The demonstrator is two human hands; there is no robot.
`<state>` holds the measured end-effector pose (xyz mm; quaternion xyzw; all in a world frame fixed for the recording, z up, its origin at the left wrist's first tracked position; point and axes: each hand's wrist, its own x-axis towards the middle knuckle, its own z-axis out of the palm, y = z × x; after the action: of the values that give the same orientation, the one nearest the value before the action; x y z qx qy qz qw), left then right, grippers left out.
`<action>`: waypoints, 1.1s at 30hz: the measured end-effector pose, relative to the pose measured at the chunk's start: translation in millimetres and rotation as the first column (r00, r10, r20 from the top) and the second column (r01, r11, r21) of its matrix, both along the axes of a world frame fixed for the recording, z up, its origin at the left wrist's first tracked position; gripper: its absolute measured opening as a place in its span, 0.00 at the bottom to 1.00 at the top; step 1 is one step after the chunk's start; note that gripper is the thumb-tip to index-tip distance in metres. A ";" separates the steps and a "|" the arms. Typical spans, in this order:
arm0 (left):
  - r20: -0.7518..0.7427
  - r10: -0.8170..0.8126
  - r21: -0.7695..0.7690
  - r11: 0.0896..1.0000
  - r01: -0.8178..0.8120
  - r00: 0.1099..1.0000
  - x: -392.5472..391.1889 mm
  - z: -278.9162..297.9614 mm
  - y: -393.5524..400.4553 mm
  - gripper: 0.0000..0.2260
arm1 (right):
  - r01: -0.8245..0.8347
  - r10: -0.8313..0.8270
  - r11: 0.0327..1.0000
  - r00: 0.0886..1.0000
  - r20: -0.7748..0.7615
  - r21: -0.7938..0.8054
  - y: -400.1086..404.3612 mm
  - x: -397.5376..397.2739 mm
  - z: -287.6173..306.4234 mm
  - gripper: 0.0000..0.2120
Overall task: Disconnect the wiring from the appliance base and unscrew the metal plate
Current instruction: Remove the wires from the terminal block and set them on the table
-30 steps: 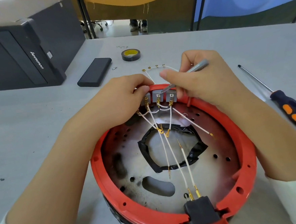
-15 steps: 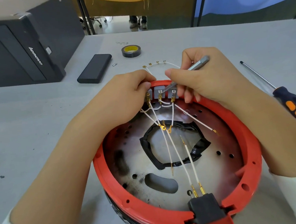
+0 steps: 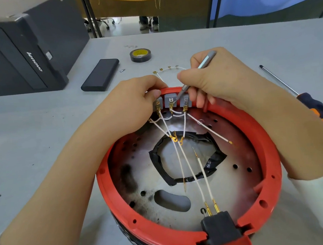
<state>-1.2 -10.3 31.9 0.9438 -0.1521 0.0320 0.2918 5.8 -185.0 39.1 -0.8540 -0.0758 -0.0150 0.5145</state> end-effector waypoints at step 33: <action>0.023 -0.009 -0.018 1.000 0.010 1.000 0.4 -4.3 1.3 0.11 | 0.070 -0.052 0.996 0.960 0.276 -0.058 8.3 -8.2 -7.9 0.12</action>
<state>-0.8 -9.0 27.6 0.9399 -0.1596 0.0429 0.2986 -2.4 -176.7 31.2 -0.8625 -0.1203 -0.1463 0.4692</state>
